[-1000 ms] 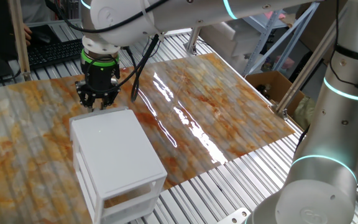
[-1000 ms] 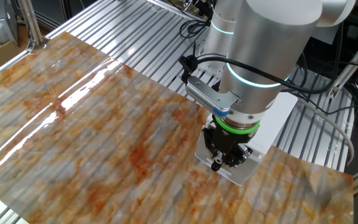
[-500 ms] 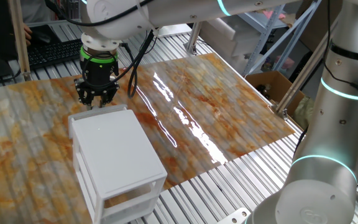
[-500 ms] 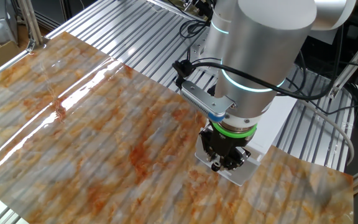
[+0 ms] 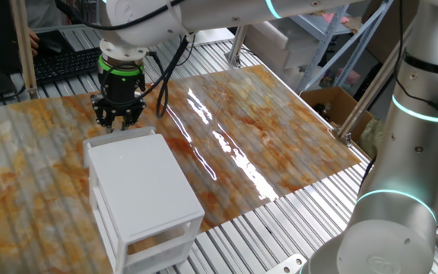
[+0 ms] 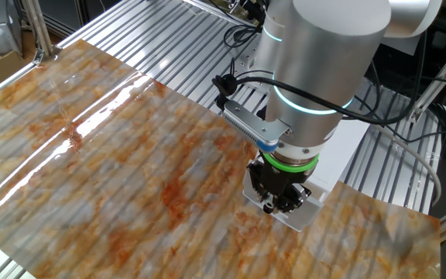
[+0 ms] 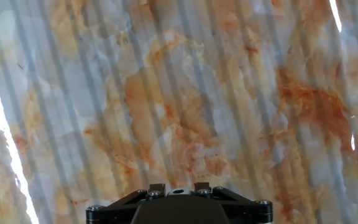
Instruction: Take something out of a drawer
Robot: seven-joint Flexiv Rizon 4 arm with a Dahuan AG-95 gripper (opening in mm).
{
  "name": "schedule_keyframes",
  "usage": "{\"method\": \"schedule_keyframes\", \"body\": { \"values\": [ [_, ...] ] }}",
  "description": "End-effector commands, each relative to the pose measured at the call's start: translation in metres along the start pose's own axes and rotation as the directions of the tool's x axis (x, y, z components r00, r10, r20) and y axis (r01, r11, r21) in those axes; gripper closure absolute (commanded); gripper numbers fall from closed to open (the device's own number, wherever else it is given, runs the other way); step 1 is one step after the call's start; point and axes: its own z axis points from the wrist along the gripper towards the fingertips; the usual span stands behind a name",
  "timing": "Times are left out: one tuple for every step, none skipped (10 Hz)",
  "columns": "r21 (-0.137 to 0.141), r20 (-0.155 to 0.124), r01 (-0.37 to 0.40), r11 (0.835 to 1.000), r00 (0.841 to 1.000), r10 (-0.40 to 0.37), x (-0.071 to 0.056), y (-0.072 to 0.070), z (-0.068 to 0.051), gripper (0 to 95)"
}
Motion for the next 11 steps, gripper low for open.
{"method": "schedule_keyframes", "body": {
  "values": [
    [-0.001,0.001,-0.002,1.0,1.0,0.002,-0.001,0.001,0.0,95.0],
    [-0.001,0.002,-0.001,1.0,1.0,0.001,-0.003,0.001,0.0,95.0],
    [-0.001,0.001,-0.001,1.0,1.0,0.001,-0.004,0.001,0.0,95.0],
    [-0.001,0.001,0.0,1.0,1.0,0.0,-0.005,0.002,0.0,95.0],
    [-0.001,-0.002,0.0,1.0,1.0,0.0,-0.007,0.002,0.0,95.0],
    [0.0,-0.004,0.0,1.0,1.0,0.0,-0.008,0.003,0.0,95.0],
    [0.001,-0.004,-0.001,1.0,1.0,0.001,-0.01,0.004,0.0,95.0],
    [0.001,-0.003,0.0,1.0,1.0,0.0,-0.011,0.004,0.001,95.0],
    [0.001,-0.005,0.001,1.0,1.0,-0.001,-0.012,0.004,0.0,95.0],
    [0.001,-0.006,0.001,1.0,1.0,-0.001,-0.013,0.005,0.0,95.0],
    [0.001,-0.006,-0.001,1.0,1.0,0.001,-0.015,0.006,0.0,95.0]
  ]
}}
